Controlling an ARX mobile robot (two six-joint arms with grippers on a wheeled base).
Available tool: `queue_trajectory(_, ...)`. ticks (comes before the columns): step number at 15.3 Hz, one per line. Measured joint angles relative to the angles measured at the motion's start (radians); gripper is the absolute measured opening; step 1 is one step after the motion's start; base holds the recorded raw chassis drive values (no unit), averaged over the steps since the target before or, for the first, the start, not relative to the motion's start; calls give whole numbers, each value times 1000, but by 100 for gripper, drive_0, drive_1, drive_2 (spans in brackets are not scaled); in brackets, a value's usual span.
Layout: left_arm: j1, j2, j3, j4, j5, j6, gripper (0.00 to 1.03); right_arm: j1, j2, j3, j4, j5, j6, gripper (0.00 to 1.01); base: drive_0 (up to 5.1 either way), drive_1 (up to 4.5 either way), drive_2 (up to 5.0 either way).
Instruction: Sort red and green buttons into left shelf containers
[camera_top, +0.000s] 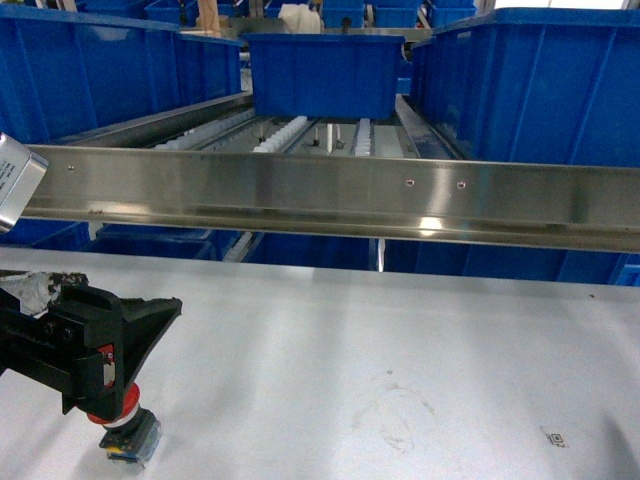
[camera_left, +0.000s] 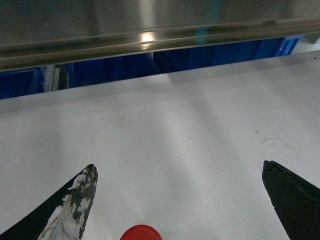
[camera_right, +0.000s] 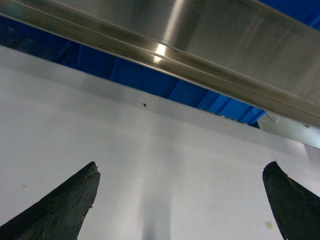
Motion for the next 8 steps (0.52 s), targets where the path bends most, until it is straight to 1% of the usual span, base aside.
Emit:
queue_trajectory(2, 0, 0, 0, 0, -1, 0, 98, -29, 31, 90, -142, 11, 21, 98, 0, 0, 0)
queue_trajectory(4, 0, 0, 0, 0, -1, 0, 98, -56, 36, 142, -295, 5, 65, 98, 0, 0, 0)
queue_trajectory(5, 0, 0, 0, 0, -1, 0, 98, -72, 50, 170, -355, 5, 79, 98, 0, 0, 0)
queue_trajectory(6, 0, 0, 0, 0, -1, 0, 98, -79, 80, 190, -368, 11, 82, 98, 0, 0, 0)
queue_trajectory(7, 0, 0, 0, 0, -1, 0, 98, -84, 114, 215, -412, 6, 85, 98, 0, 0, 0)
queue_trajectory(8, 0, 0, 0, 0, -1, 0, 98, -85, 146, 227, -417, 6, 84, 98, 0, 0, 0)
